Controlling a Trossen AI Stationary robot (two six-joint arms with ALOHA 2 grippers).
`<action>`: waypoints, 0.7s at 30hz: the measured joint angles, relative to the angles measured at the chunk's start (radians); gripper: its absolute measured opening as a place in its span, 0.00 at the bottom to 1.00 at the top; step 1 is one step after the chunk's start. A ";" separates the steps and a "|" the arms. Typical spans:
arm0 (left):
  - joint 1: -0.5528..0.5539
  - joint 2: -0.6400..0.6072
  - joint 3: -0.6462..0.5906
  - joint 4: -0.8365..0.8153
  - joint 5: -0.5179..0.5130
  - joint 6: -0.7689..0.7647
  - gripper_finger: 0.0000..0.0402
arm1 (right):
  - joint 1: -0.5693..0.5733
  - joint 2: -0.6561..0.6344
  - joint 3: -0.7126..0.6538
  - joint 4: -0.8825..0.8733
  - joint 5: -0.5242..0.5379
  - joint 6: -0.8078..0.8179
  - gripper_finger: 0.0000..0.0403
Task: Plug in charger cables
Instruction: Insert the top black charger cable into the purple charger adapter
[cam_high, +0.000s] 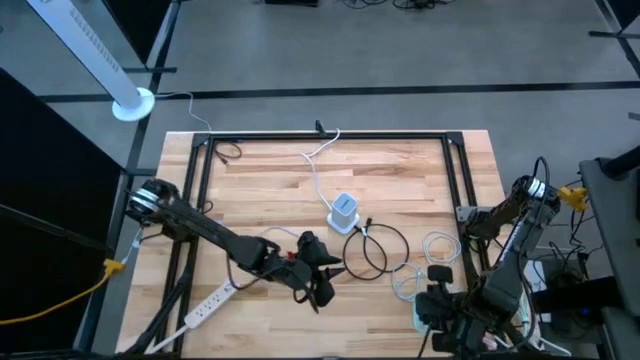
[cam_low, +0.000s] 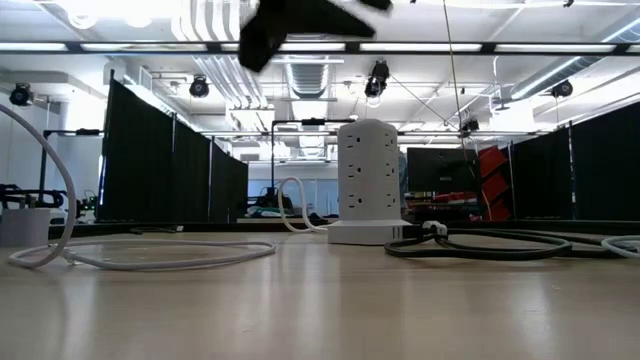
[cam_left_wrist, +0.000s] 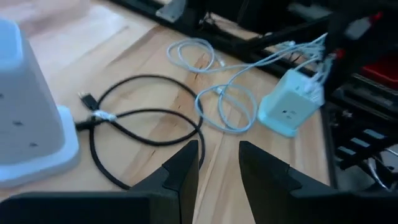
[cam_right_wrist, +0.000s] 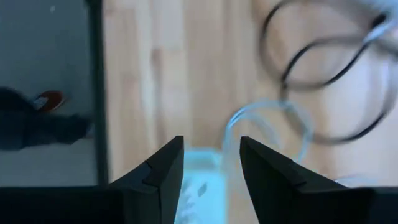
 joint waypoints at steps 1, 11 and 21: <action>-0.001 -0.027 0.000 -0.004 0.001 0.014 0.26 | -0.014 0.000 0.015 -0.012 0.033 -0.030 0.36; -0.003 -0.226 0.000 0.012 -0.072 0.155 0.26 | -0.204 -0.003 0.099 -0.010 0.252 -0.436 0.35; 0.003 -0.255 0.000 -0.006 -0.242 0.156 0.26 | -0.345 -0.002 0.098 -0.010 0.323 -0.771 0.30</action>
